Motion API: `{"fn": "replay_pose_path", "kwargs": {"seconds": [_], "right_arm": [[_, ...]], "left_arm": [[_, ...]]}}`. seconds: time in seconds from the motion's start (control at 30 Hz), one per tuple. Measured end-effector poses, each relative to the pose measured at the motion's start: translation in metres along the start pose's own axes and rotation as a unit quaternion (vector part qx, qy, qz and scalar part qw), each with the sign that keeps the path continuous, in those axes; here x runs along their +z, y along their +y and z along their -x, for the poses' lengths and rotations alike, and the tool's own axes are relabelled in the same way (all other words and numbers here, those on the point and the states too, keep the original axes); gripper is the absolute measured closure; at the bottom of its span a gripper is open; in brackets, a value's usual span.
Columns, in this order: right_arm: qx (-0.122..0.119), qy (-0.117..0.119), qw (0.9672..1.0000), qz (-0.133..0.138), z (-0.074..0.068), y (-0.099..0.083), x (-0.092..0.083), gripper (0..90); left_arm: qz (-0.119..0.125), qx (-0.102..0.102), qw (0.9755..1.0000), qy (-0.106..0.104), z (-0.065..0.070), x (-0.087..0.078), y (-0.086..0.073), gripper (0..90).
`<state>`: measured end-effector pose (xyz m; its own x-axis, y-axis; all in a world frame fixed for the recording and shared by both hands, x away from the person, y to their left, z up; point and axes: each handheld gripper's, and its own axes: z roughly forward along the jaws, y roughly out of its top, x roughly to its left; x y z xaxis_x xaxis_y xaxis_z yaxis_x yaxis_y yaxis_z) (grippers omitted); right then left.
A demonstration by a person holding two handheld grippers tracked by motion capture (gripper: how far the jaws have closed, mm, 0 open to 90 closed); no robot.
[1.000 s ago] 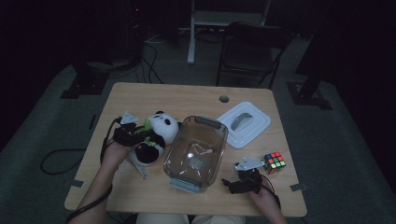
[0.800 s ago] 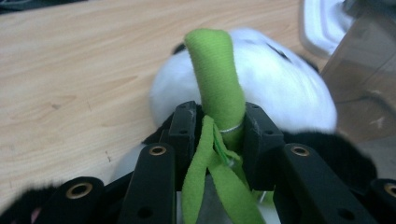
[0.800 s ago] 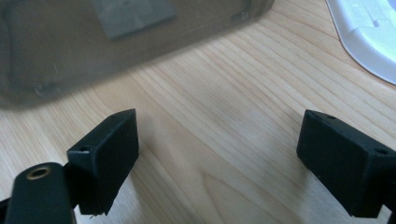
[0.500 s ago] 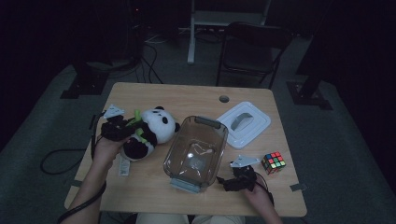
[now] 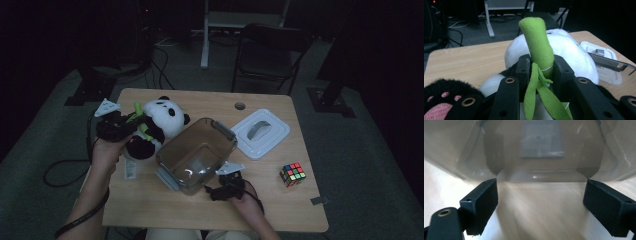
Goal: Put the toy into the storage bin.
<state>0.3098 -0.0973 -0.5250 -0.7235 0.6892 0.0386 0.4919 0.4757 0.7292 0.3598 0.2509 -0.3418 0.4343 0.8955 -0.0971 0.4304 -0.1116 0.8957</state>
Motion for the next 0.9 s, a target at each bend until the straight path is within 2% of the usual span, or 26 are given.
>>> {"fn": "replay_pose_path", "kwargs": {"seconds": [0.03, 0.1, 0.17, 0.33, 0.4, 0.5, 0.53, 0.67, 0.8, 0.9], "right_arm": [[0.000, -0.007, 1.0000, 0.000, -0.004, 0.003, 0.004, 12.1], [-0.014, -0.018, 0.9997, -0.004, -0.013, 0.009, 0.013, 11.4], [-0.011, -0.015, 0.9998, -0.006, -0.014, 0.010, 0.014, 11.3], [0.015, -0.024, 0.9996, 0.010, -0.008, 0.007, 0.009, 11.4], [0.022, -0.019, 0.9994, 0.016, -0.006, 0.008, 0.007, 11.3], [0.028, -0.018, 0.9993, 0.021, -0.004, 0.008, 0.006, 11.3], [0.030, -0.015, 0.9992, 0.019, -0.003, 0.009, 0.006, 11.3], [0.032, -0.016, 0.9991, 0.023, -0.005, 0.013, 0.009, 11.3], [0.030, -0.012, 0.9990, 0.032, -0.009, 0.013, 0.009, 11.3], [0.035, -0.008, 0.9989, 0.032, -0.007, 0.012, 0.009, 11.3]], "left_arm": [[0.002, 0.002, 0.9999, 0.010, 0.001, -0.001, 0.002, 71.2], [0.007, -0.002, 0.9999, 0.008, 0.000, -0.002, 0.006, 71.2], [0.008, -0.002, 1.0000, 0.002, 0.002, -0.003, 0.010, 71.2], [0.019, -0.006, 0.9998, -0.009, 0.012, -0.006, 0.021, 71.2], [0.023, -0.011, 0.9996, -0.013, 0.018, -0.005, 0.023, 71.2], [0.021, -0.008, 0.9994, -0.027, 0.030, -0.001, 0.028, 71.2], [0.018, -0.001, 0.9994, -0.029, 0.036, 0.001, 0.029, 71.1], [0.008, 0.003, 0.9989, -0.046, 0.056, 0.015, 0.030, 71.1], [-0.018, 0.015, 0.9975, -0.067, 0.079, 0.035, 0.019, 70.9], [-0.035, 0.041, 0.9955, -0.077, 0.094, 0.045, 0.009, 70.4]]}}
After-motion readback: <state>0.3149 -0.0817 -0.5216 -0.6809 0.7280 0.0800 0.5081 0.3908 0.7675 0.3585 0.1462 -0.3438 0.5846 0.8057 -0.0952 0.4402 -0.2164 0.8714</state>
